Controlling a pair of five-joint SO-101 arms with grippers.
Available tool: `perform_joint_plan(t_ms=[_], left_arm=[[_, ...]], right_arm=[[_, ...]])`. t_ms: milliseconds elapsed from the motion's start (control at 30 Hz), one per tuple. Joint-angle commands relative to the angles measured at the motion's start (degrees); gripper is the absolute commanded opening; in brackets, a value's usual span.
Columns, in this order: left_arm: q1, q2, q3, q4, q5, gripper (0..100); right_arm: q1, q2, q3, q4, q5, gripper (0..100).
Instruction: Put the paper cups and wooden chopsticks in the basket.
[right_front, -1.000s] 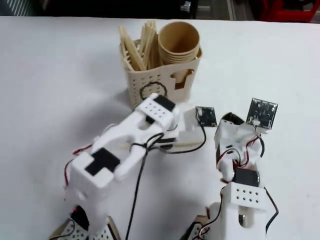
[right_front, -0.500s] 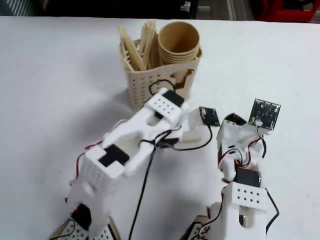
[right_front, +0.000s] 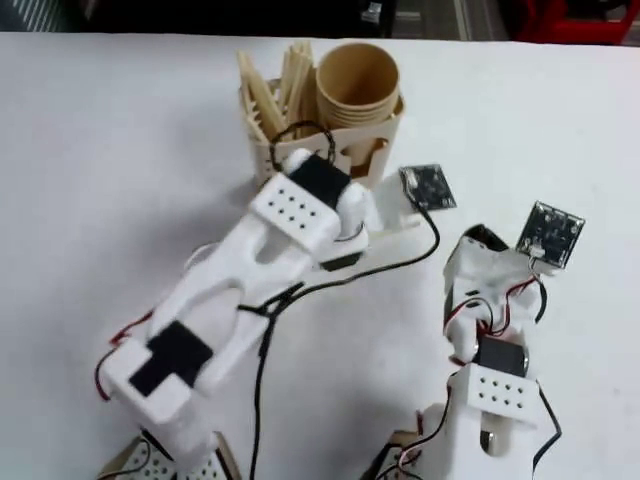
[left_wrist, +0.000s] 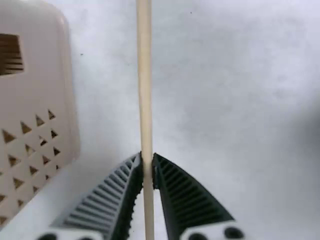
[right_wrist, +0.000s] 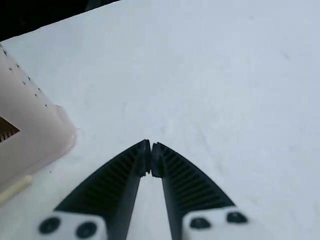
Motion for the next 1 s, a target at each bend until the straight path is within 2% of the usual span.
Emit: perform_joint_plan(t_ms=[0, 167, 333, 433, 633, 767, 967], left_arm=[[-0.2, -7.7, -3.1, -0.4, 4.0, 2], [-1.8, -11.6, -9.5, -0.7, 7.9, 2], [-4.1, -12.4, -23.6, -0.8, 9.7, 2], [-5.3, -12.4, -30.2, -4.1, 11.4, 2], [-10.9, -12.3, -31.8, -17.1, 19.7, 2], [-13.8, -12.7, -27.6, -27.7, 25.6, 2], [-14.0, -12.8, -14.3, -44.0, 25.7, 2]], right_arm=[[0.6, -1.3, -2.3, -1.2, -0.6, 2.1], [0.5, -1.3, -2.3, -1.2, -0.6, 2.1], [0.1, -1.3, -2.3, -1.2, -0.4, 2.1], [0.1, -1.3, -2.3, -1.2, -0.4, 2.1], [0.1, -1.3, -2.3, -1.2, -0.3, 2.1], [0.1, -1.3, -2.3, -1.2, -0.3, 2.1], [0.1, -1.3, -2.3, -1.2, -0.2, 2.1]])
